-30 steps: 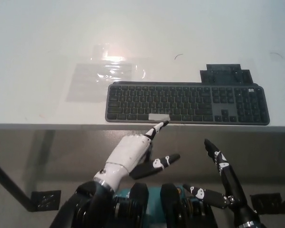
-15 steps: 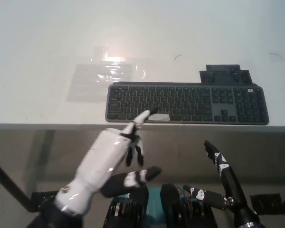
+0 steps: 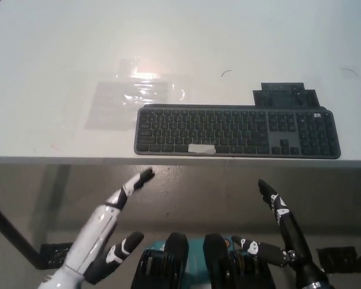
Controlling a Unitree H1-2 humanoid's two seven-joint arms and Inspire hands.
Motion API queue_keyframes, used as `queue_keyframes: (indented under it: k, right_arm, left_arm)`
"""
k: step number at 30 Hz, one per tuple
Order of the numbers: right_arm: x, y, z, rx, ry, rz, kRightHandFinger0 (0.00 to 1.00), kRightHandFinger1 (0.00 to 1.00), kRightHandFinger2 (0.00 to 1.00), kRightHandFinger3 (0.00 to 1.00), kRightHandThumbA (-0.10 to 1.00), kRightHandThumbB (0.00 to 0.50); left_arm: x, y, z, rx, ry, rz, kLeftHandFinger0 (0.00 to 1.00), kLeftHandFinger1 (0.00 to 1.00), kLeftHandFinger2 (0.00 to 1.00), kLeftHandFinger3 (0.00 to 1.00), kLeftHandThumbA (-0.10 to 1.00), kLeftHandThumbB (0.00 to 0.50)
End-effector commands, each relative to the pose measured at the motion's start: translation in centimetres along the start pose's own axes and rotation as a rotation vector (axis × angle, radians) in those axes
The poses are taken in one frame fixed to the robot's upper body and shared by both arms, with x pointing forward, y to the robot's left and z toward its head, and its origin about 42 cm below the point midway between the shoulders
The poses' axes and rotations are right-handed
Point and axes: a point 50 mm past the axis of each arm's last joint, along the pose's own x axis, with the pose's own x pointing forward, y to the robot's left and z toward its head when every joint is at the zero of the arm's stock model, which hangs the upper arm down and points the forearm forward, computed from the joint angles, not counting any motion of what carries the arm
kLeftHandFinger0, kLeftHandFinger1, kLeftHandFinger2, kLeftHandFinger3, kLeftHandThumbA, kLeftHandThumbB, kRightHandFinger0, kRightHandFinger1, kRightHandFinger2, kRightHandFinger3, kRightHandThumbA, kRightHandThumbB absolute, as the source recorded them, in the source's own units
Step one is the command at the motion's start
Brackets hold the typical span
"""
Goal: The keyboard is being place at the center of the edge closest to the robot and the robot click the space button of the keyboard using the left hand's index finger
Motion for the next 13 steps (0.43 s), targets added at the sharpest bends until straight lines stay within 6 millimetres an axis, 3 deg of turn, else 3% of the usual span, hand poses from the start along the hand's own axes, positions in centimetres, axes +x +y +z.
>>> queue_keyframes:
  k: [1,6,9,13]
  right_arm:
    - [1.0,0.2,1.3,0.009,-0.090,0.006,1.00,1.00,1.00,1.00,1.00,0.383]
    - [0.8,0.3,1.3,0.016,-0.086,-0.001,1.00,1.00,1.00,1.00,1.00,0.385]
    - [0.5,0.5,1.2,0.018,-0.082,0.000,1.00,1.00,1.00,1.00,1.00,0.384]
    - [0.3,0.5,1.1,0.017,-0.078,-0.001,1.00,1.00,1.00,1.00,1.00,0.400]
  left_arm:
    - [-0.4,-0.7,-2.1,-0.153,-0.043,-0.013,1.00,1.00,1.00,1.00,1.00,0.405]
    - [-0.5,-1.5,-5.7,-0.117,0.038,-0.001,1.00,1.00,1.00,1.00,1.00,0.368]
    - [-0.7,-1.4,-7.0,-0.121,0.109,-0.010,1.00,1.00,1.00,1.00,1.00,0.413]
    - [-1.0,-1.1,-8.7,-0.129,0.152,-0.007,1.00,1.00,1.00,1.00,1.00,0.400]
